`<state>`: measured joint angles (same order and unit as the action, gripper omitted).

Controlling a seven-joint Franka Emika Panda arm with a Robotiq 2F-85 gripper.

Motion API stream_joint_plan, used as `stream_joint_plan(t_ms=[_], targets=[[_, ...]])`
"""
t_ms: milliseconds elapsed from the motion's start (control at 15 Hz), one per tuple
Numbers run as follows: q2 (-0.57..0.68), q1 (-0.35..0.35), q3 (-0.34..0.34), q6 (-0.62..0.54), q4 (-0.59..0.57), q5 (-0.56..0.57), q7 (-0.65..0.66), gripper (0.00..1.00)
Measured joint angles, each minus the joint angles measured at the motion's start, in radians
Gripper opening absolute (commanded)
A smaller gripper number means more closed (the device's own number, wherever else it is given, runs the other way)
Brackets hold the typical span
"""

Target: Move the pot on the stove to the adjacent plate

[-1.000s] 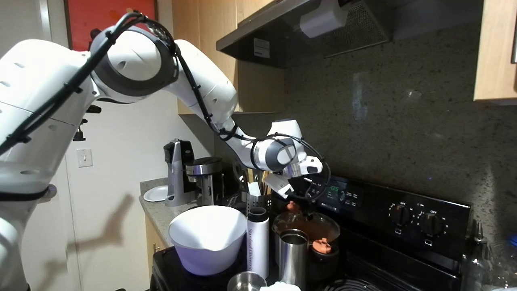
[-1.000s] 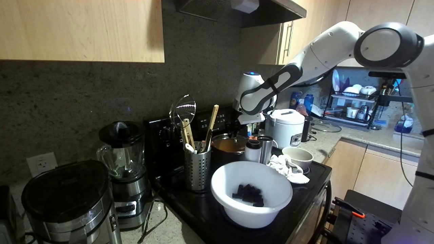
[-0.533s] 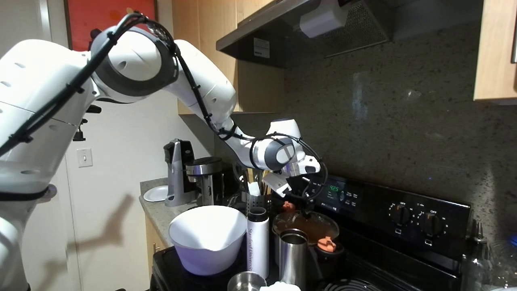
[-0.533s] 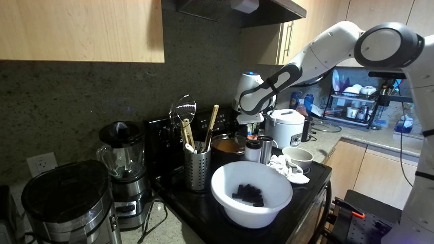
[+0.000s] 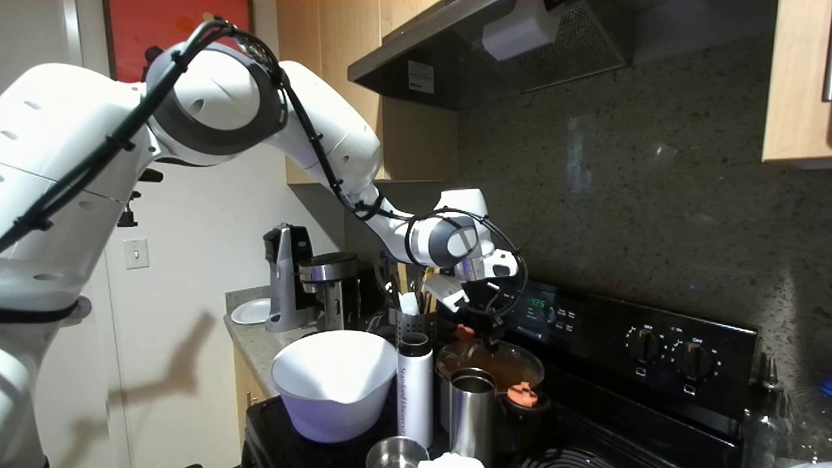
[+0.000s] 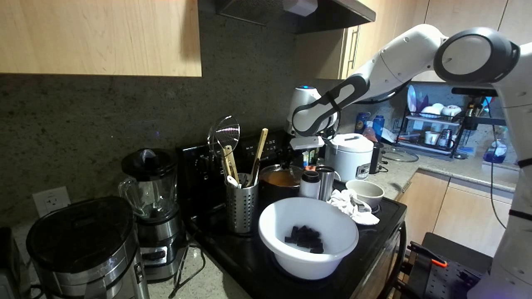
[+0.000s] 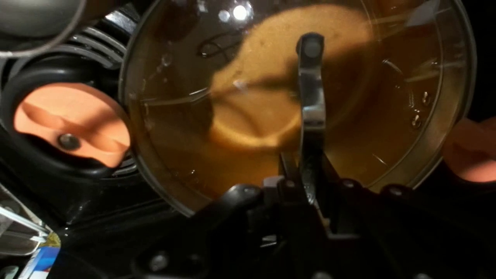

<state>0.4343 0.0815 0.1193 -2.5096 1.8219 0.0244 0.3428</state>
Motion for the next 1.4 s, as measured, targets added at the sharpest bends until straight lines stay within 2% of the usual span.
stream_joint_plan(t_ms=[400,1400], targets=[[-0.001,-0.007,0.000,0.062,-0.054,-0.009,0.002,0.04],[-0.005,-0.050,0.011,0.075,-0.106,-0.012,0.002,0.04]])
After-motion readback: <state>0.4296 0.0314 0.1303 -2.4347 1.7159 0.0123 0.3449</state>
